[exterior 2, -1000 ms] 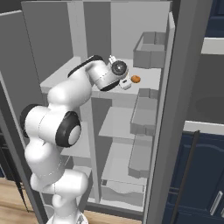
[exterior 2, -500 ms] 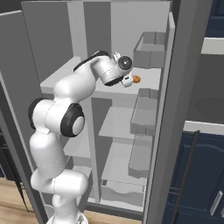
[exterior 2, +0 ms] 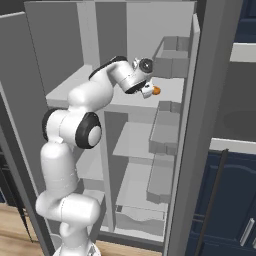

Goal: Take the mushroom and tangerine from the fridge shelf and place them in the freezer drawer to begin freezing them.

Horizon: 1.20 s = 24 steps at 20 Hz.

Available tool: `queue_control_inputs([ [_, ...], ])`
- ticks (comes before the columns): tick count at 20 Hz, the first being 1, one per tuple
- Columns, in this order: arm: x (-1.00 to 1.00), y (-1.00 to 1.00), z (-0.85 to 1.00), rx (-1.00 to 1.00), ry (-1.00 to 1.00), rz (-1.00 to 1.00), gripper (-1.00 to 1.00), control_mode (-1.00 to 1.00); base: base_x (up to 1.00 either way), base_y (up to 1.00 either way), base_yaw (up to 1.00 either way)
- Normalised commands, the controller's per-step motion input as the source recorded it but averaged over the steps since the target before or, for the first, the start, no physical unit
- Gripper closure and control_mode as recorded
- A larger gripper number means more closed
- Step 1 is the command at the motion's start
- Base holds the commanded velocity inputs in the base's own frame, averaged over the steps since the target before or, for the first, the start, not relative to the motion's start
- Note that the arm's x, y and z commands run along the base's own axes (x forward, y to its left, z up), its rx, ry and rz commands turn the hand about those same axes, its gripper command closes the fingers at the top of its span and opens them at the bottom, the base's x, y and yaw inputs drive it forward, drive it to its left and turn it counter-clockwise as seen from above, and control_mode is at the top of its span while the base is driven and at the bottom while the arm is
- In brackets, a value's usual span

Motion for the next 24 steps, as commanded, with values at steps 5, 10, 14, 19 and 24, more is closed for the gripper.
queue_control_inputs([
  [5, 0.39, 0.01, -0.1, 0.0, 0.09, 0.0, -1.0, -1.0, 0.0, 0.0, 0.0],
  [10, 0.18, 0.05, -0.33, 0.0, 0.09, 0.0, -1.0, -1.0, 0.0, 0.0, 0.0],
  [14, 0.02, 0.23, -0.48, 0.0, 0.06, 0.0, 1.0, -1.0, 0.0, 0.0, 0.0],
  [19, 0.0, 0.32, -0.33, 0.0, 0.0, 0.0, 1.0, -1.0, 0.0, 0.0, 0.0],
  [24, -0.05, 0.26, -0.12, 0.0, -0.02, 0.0, 1.0, -1.0, 0.0, 0.0, 0.0],
])
